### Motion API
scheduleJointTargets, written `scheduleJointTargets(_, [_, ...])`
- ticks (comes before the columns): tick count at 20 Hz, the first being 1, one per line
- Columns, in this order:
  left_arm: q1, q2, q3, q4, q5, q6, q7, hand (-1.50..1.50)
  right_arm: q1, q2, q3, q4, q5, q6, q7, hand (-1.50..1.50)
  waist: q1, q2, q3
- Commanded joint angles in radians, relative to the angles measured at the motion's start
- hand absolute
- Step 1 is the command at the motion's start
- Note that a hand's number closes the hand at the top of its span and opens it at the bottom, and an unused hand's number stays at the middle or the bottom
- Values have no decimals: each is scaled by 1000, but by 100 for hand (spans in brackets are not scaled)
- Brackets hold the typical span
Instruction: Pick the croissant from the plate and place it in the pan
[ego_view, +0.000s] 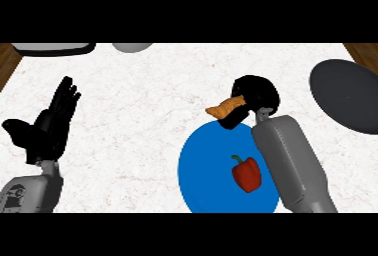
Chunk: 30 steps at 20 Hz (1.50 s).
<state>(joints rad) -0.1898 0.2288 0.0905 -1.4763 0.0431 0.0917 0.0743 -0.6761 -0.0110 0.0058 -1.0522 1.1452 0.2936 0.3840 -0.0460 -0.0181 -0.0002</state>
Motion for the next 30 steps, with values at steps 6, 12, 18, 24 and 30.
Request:
scheduleJointTargets(6, [41,5,-4,-52,6,-20,2,0,101,11,28,-473,79,-162,246,150,21,4,0])
scheduleJointTargets(12, [-22,-32,-10,51,-20,0,-55,0,115,-63,-87,-620,36,-151,265,150,34,17,0])
scheduleJointTargets(18, [-82,6,12,33,7,-29,22,0,82,-141,-341,-537,-169,-273,154,150,42,21,1])
scheduleJointTargets(24, [-42,-27,-10,-2,-14,-10,6,0,80,-340,-487,-259,-228,-348,-44,150,57,24,1])
scheduleJointTargets(30, [21,-19,-14,-32,1,-51,-16,0,96,-523,-573,3,-210,-460,-217,150,69,25,2])
